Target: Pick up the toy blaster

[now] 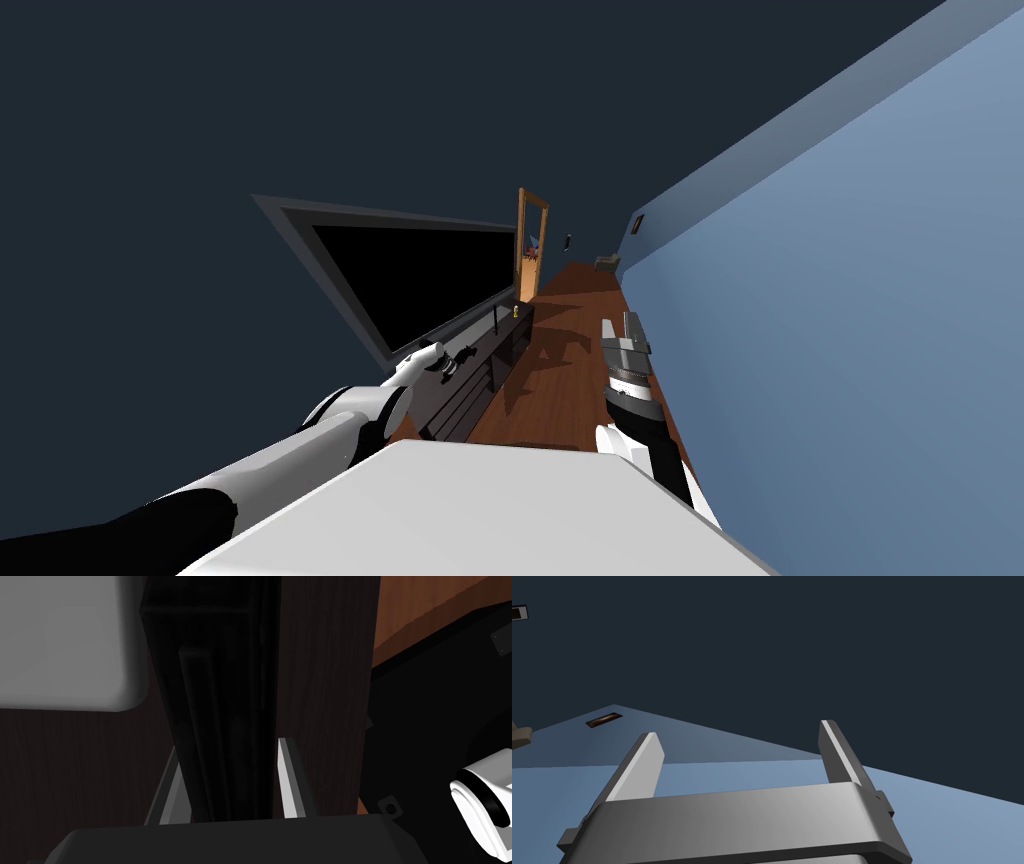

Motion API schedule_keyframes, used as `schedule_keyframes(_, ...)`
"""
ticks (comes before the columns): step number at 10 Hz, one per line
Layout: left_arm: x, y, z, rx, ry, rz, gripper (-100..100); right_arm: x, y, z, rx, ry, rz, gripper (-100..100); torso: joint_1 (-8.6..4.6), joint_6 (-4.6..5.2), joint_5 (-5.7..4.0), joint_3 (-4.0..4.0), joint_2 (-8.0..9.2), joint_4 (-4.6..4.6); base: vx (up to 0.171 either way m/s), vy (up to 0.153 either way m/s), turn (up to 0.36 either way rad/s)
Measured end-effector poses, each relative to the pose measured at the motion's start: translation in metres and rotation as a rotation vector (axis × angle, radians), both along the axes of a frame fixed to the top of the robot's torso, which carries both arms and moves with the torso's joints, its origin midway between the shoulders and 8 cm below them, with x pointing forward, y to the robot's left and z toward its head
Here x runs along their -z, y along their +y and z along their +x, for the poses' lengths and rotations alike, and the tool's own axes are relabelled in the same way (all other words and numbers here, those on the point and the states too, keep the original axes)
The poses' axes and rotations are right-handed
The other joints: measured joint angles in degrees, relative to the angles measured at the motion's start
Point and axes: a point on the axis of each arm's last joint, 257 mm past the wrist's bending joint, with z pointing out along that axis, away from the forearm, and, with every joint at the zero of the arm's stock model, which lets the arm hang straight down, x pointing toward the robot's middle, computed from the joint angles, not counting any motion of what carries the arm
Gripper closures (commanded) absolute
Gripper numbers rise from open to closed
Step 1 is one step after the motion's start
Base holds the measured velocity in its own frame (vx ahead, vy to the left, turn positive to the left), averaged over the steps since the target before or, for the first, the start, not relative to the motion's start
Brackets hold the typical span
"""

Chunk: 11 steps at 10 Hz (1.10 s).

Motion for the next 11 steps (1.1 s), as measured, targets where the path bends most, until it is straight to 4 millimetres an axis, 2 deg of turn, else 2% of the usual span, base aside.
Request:
schedule_keyframes(1,0.000,0.000,0.000,0.000,0.000,0.000,100,0.000,0.000,0.000,0.000,0.000,0.000,0,0.00,0.00,0.00,0.01,0.01,0.01,0.038,0.013,-0.064)
schedule_keyframes(6,0.013,0.002,-0.028,-0.019,0.040,-0.019,100,0.000,0.000,0.000,0.000,0.000,0.000,0,0.15,-0.07,0.39,-0.37,-0.18,-0.57,0.030,0.008,-0.022)
schedule_keyframes(7,0.011,0.001,-0.026,-0.016,0.030,-0.019,100,0.000,0.000,0.000,0.000,0.000,0.000,0,0.15,-0.06,0.39,-0.35,-0.16,-0.55,0.025,0.002,-0.053)
schedule_keyframes(9,0.013,0.000,-0.037,-0.023,0.034,-0.024,100,0.000,0.000,0.000,0.000,0.000,0.000,0,0.19,-0.05,0.48,-0.44,-0.23,-0.67,0.020,0.006,-0.016)
schedule_keyframes(10,0.011,0.000,-0.034,-0.019,0.023,-0.023,100,0.000,0.000,0.000,0.000,0.000,0.000,0,0.18,-0.04,0.45,-0.42,-0.21,-0.64,0.036,0.009,-0.063)
schedule_keyframes(11,0.015,0.002,-0.041,-0.026,0.038,-0.027,100,0.000,0.000,0.000,0.000,0.000,0.000,0,0.21,-0.06,0.49,-0.46,-0.24,-0.69,0.046,0.014,-0.044)
